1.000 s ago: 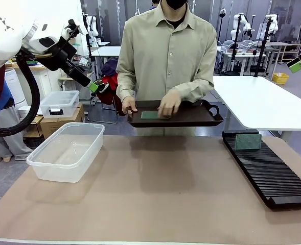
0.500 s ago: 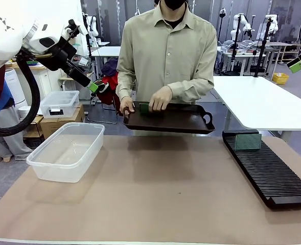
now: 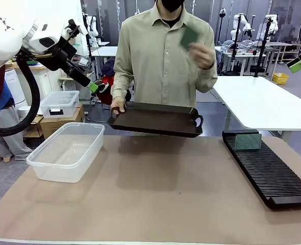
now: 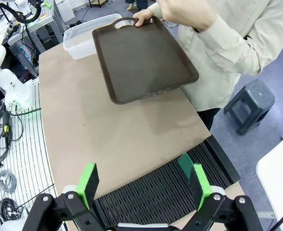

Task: Sort PCBs into racks and boxes based on the side picked up.
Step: Pick up the Blank PCB handed by the Human.

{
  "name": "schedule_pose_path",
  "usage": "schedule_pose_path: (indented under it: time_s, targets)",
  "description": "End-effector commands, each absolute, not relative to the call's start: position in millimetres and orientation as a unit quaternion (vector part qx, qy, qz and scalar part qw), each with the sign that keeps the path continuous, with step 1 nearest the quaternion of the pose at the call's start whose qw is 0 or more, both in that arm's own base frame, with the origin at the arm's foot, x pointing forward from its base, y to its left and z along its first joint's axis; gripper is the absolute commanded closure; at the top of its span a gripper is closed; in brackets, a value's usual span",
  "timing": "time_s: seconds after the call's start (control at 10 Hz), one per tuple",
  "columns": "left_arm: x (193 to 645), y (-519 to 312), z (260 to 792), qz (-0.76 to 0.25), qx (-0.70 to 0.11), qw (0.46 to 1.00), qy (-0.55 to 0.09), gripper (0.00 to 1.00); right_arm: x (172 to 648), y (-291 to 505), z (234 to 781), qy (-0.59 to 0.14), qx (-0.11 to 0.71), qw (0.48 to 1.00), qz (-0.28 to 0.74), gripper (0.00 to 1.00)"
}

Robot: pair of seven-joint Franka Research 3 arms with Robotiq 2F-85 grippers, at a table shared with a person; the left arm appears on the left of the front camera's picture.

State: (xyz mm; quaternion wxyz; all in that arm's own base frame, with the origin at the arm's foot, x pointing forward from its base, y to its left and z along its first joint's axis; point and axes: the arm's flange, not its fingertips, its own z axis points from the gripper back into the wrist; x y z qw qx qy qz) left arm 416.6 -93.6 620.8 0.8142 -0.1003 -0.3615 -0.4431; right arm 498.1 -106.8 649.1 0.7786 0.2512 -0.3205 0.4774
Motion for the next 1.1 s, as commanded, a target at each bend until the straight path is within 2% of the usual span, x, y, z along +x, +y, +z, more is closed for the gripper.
schedule_pose_path:
  time_s: [0.0, 1.0]
  targets:
    - [416.3, -92.1, 619.1, -0.441, -0.102, 0.816, -0.36, 0.0, 497.9, -105.4, 649.7, -0.318, 0.258, 0.776, 0.48, 0.0]
    - [416.3, -92.1, 619.1, -0.441, -0.102, 0.816, -0.36, 0.0, 497.9, -105.4, 649.7, -0.318, 0.258, 0.776, 0.48, 0.0]
